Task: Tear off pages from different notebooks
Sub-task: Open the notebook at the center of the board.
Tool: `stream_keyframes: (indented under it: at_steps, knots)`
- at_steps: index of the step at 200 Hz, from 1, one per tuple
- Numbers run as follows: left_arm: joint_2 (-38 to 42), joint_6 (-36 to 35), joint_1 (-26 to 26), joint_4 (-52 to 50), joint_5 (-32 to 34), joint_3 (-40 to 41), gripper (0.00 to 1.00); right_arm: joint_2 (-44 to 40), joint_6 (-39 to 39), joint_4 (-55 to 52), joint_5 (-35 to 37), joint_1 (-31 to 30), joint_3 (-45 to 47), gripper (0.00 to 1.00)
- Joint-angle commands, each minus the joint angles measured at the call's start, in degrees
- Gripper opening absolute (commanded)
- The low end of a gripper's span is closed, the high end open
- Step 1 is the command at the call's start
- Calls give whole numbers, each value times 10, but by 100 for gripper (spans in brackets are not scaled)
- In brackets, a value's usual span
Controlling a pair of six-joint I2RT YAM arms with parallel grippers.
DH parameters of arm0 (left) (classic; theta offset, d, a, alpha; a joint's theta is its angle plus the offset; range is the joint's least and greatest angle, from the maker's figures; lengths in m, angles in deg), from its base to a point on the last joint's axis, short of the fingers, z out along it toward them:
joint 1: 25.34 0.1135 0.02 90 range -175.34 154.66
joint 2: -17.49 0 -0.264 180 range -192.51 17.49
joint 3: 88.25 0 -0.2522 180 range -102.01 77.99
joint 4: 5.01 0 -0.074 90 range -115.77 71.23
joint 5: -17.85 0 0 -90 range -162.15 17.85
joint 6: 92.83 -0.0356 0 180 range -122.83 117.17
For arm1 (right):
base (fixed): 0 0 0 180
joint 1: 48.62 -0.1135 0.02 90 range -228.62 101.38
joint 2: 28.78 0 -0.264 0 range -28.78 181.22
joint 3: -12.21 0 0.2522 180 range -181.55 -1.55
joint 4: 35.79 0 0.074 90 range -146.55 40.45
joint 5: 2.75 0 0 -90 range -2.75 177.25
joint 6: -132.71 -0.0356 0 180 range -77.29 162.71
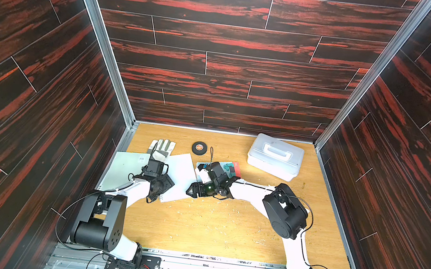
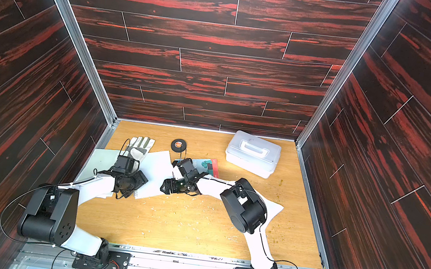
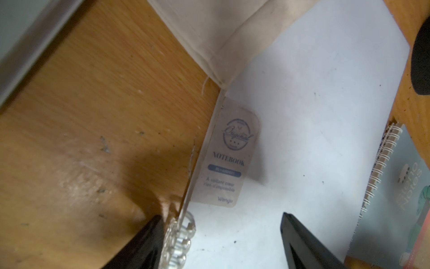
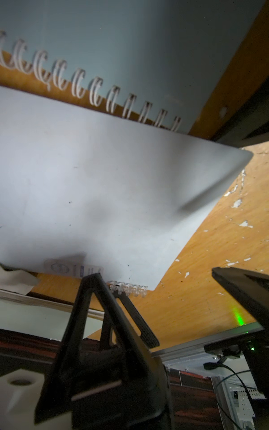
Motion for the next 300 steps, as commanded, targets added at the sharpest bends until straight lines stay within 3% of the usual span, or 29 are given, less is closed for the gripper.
stream_keyframes:
  at_steps: [1,67,199,238,268,286,300]
  knots:
    - [-47,3,-5,-57,-45,32,83,-6,9,-8,-4,-2,-11,83]
    - [-56,9,-5,-46,-52,33,83,-3,59,-72,90,-13,-41,83]
    - [-70,10,-5,-36,-62,37,83,-32,125,-117,171,-69,-89,82]
    - [-67,10,-5,-33,-65,41,83,-48,92,-50,133,-70,-58,71]
    - [-61,10,-5,-30,-74,48,83,-15,76,-44,138,-68,-80,62]
    - [-53,9,-5,-26,-78,54,83,10,75,-61,164,-67,-106,49]
    - [-46,9,-5,-24,-84,57,83,18,80,-68,184,-66,-119,31]
